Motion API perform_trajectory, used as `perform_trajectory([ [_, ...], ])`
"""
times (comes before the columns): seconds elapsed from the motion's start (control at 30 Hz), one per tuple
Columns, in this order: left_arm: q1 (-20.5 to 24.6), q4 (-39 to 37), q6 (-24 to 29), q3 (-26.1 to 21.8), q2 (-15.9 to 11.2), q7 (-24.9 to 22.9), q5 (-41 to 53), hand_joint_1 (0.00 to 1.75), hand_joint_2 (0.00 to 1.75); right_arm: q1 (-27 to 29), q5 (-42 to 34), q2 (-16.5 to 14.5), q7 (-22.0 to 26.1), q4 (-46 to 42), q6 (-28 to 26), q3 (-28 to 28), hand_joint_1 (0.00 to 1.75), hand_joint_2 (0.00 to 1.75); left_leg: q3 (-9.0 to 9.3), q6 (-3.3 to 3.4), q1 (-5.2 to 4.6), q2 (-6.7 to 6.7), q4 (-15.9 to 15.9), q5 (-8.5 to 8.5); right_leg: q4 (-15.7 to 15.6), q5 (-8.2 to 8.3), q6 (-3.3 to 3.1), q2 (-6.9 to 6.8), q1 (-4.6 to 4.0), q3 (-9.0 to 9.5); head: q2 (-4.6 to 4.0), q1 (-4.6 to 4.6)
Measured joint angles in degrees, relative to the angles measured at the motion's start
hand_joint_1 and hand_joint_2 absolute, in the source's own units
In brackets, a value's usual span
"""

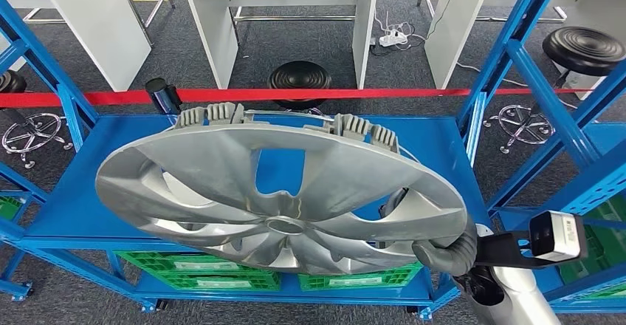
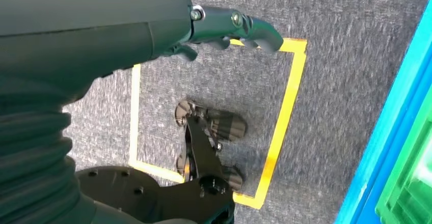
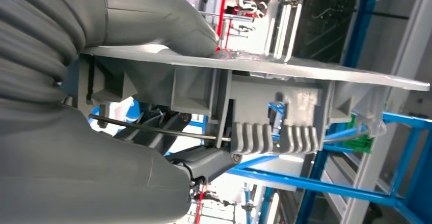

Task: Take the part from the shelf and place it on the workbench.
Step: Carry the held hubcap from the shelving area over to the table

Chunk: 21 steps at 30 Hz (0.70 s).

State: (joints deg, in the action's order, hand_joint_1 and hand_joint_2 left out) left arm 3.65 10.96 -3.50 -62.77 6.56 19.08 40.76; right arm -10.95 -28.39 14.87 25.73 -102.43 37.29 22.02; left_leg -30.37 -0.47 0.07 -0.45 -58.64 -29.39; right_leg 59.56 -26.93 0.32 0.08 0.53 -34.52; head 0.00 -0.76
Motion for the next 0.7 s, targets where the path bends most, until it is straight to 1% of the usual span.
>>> perform_trajectory([
  [0.03,0.0,0.0,0.1,0.0,0.0,0.0,0.0,0.00,1.75,0.0,0.0,0.1,0.1,0.0,0.0,0.0,1.75,1.75,-0.16,0.39,0.09,0.06,0.3,0.25,0.0,0.10,0.36,0.01,0.04,-0.08,0.00,-0.04],
  [0.07,0.0,0.0,0.1,0.0,-0.1,0.0,0.0,0.00,1.75,0.0,0.0,0.2,0.2,0.0,0.0,0.0,1.75,1.75,-0.35,0.78,0.19,0.12,0.4,0.61,0.3,-0.30,0.70,0.02,0.06,-0.28,0.00,0.00],
  [0.1,0.1,0.0,0.2,0.0,-0.1,0.0,0.0,0.00,1.75,0.0,0.0,0.2,0.3,0.0,0.0,0.0,1.75,1.75,-0.61,1.19,0.32,0.19,0.7,1.02,1.6,-1.49,0.98,0.03,0.07,-0.80,0.00,0.10],
  [0.13,0.1,0.0,0.2,0.0,-0.1,0.0,0.0,0.00,1.75,0.1,0.1,0.3,0.3,0.0,0.0,0.0,1.75,1.75,-0.98,1.51,0.40,0.30,0.8,1.40,4.0,-3.44,1.22,0.04,0.13,-1.76,0.00,0.24],
  [0.2,0.1,0.1,0.2,0.0,-0.1,0.0,0.1,0.00,1.75,0.3,0.5,0.3,0.0,0.0,0.0,0.1,1.75,1.75,-1.98,1.88,0.31,0.42,0.7,2.04,11.3,-7.95,1.65,0.04,0.17,-4.40,0.00,0.47],
  [0.23,0.1,0.1,0.2,0.0,-0.1,0.0,0.1,0.00,1.75,0.5,0.6,0.3,-0.2,0.0,0.0,0.2,1.75,1.75,-2.51,1.93,0.27,0.46,0.6,2.36,14.1,-9.19,1.78,0.04,0.18,-5.22,0.00,0.51],
  [0.27,0.1,0.1,0.2,0.0,-0.1,0.0,0.1,0.00,1.75,0.6,0.8,0.3,-0.4,0.0,0.0,0.3,1.75,1.75,-3.04,1.91,0.25,0.47,0.4,2.66,15.1,-9.35,1.81,0.04,0.17,-5.13,0.00,0.54],
  [0.3,0.1,0.1,0.2,0.0,-0.1,0.0,0.1,0.00,1.75,0.7,0.9,0.3,-0.5,0.1,0.0,0.4,1.75,1.75,-3.54,1.83,0.24,0.46,0.3,2.92,13.7,-8.45,1.77,0.03,0.18,-3.85,0.00,0.59],
  [0.33,0.1,0.1,0.2,0.0,0.0,0.0,0.1,0.00,1.75,0.7,1.0,0.2,-0.6,0.1,0.0,0.6,1.75,1.75,-3.99,1.71,0.24,0.45,0.0,3.15,10.2,-6.91,1.66,0.02,0.18,-1.40,0.00,0.65],
  [0.37,0.1,0.1,0.2,0.0,0.0,0.0,0.2,0.00,1.75,0.6,1.1,0.1,-0.6,0.2,0.0,0.7,1.75,1.75,-4.37,1.53,0.25,0.45,-0.2,3.36,5.9,-5.90,1.39,0.01,0.15,1.25,0.00,0.71],
  [0.4,0.1,0.1,0.2,0.0,0.1,0.0,0.2,0.00,1.75,0.6,1.2,0.0,-0.6,0.2,0.0,0.7,1.75,1.75,-4.64,1.26,0.22,0.44,-0.4,3.59,2.5,-4.86,1.04,0.04,-0.01,3.33,0.00,0.73],
  [0.43,0.1,0.1,0.3,0.0,0.1,0.0,0.3,0.00,1.75,0.5,1.3,-0.1,-0.6,0.3,0.0,0.7,1.75,1.75,-4.80,0.95,0.18,0.42,-0.5,3.81,0.3,-4.37,0.65,0.08,-0.18,4.57,0.00,0.76],
  [0.47,0.2,0.1,0.3,0.0,0.1,-0.1,0.5,0.00,1.75,0.4,1.4,-0.2,-0.5,0.3,0.0,0.7,1.75,1.75,-4.91,0.61,0.14,0.40,-0.5,4.07,-0.4,-4.38,0.21,0.13,-0.36,4.75,0.00,0.76],
  [0.5,0.2,0.1,0.3,0.0,0.1,-0.2,0.7,0.00,1.75,0.3,1.4,-0.3,-0.5,0.3,0.0,0.7,1.75,1.75,-4.99,0.22,0.10,0.38,-0.4,4.35,-0.3,-3.93,-0.19,0.17,-0.51,4.53,0.00,0.74],
  [0.53,0.2,0.1,0.4,0.0,0.1,-0.3,0.9,0.00,1.75,0.2,1.5,-0.5,-0.4,0.3,-0.1,0.7,1.75,1.75,-5.10,-0.15,0.10,0.35,-0.4,4.54,-0.6,-3.72,-0.63,0.12,-0.39,4.32,0.00,0.75],
  [0.57,0.2,0.1,0.4,0.0,0.0,-0.4,1.1,0.00,1.75,0.2,1.6,-0.7,-0.4,0.3,-0.1,0.7,1.75,1.75,-5.34,-0.51,0.14,0.33,-0.7,4.19,-0.7,-3.37,-1.12,0.06,-0.27,4.07,0.00,0.70],
  [0.6,0.2,0.1,0.4,0.0,0.0,-0.5,1.2,0.00,1.75,0.2,1.8,-0.9,-0.4,0.3,-0.1,0.7,1.75,1.75,-5.81,-0.85,0.19,0.31,-1.8,3.03,-0.9,-2.88,-1.57,0.00,-0.12,3.73,0.00,0.59],
  [0.63,0.2,0.1,0.4,0.0,-0.1,-0.5,1.3,0.00,1.75,0.2,1.9,-1.1,-0.4,0.3,-0.2,0.7,1.75,1.75,-6.61,-1.16,0.26,0.30,-3.9,1.01,-1.0,-2.38,-1.91,-0.06,0.01,3.30,0.00,0.47],
  [0.67,0.2,0.1,0.4,0.0,-0.1,-0.5,1.3,0.00,1.75,0.2,2.1,-1.3,-0.3,0.3,-0.2,0.7,1.75,1.75,-7.70,-1.44,0.33,0.30,-7.2,-1.57,-1.0,-1.95,-2.11,-0.08,0.00,2.77,0.00,0.33],
  [0.7,0.2,0.1,0.4,0.0,-0.2,-0.5,1.3,0.00,1.75,0.2,2.5,-1.5,-0.2,0.3,-0.2,0.7,1.75,1.75,-8.88,-1.69,0.37,0.30,-11.0,-4.00,-1.0,-1.51,-2.16,-0.08,-0.01,2.17,0.00,0.23],
])
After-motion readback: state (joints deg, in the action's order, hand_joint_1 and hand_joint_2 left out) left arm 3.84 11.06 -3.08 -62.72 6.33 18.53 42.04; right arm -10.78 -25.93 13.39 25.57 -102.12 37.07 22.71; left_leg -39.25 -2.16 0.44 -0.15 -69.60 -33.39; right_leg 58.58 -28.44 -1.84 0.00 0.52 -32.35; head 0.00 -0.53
